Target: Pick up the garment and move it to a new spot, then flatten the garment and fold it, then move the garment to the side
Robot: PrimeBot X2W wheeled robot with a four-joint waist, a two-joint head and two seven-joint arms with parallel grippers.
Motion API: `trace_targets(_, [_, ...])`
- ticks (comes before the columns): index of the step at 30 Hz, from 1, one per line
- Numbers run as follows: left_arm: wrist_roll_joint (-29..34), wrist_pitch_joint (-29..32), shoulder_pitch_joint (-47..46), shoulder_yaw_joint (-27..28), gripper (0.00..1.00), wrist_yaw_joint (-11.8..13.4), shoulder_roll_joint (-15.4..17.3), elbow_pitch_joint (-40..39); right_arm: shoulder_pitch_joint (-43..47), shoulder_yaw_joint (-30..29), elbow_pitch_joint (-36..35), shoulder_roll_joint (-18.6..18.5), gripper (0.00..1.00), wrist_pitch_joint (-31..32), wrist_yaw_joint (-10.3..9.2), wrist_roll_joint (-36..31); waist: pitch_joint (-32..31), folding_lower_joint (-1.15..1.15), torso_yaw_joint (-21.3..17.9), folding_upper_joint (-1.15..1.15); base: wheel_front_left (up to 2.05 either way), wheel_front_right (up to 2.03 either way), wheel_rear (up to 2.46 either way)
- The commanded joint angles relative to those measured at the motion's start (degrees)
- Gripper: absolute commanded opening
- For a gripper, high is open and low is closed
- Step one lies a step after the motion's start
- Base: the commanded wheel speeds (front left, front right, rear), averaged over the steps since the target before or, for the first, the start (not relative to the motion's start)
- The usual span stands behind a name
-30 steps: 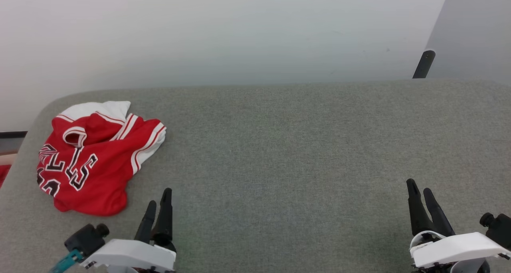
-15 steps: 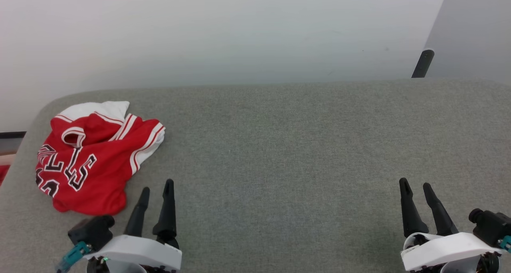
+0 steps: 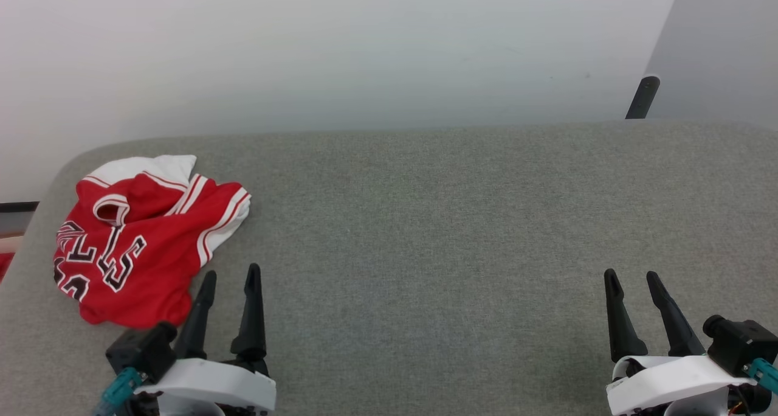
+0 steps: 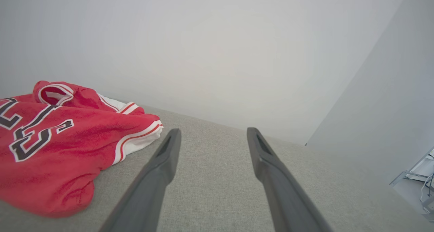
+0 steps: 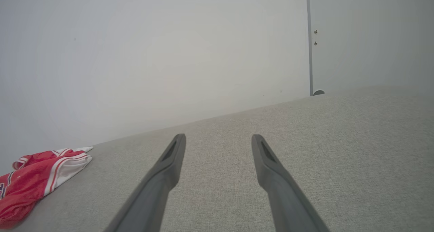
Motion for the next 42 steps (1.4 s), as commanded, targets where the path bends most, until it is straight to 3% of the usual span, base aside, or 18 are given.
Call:
trace_targets(1, [1.62,-0.5,-0.07,0.18,1.0,-0.2,0.02,-0.69,-0.72,0.01,-0.62,0.06,1.0,-0.5,0.03,-1.47,0.03,0.0,-0.02,0.0,0.0,0.0,0.0])
trace_targets(26, [13.41,-3.33,-0.45,2.02,1.0,-1.47,-0.99,0.36,-0.76,0.84,-2.1,0.31,1.0,-3.42,0.04,-13.07,0.13,0.0,1.21,0.0,0.0,0.0,0.0])
trace_targets(42, [19.09,-4.77,-0.22,7.92,1.0,0.85,-0.21,4.93,-2.11,7.29,0.02,0.39,1.0,-4.86,0.03,-17.6,-1.97,0.0,13.22,0.0,0.0,0.0,0.0])
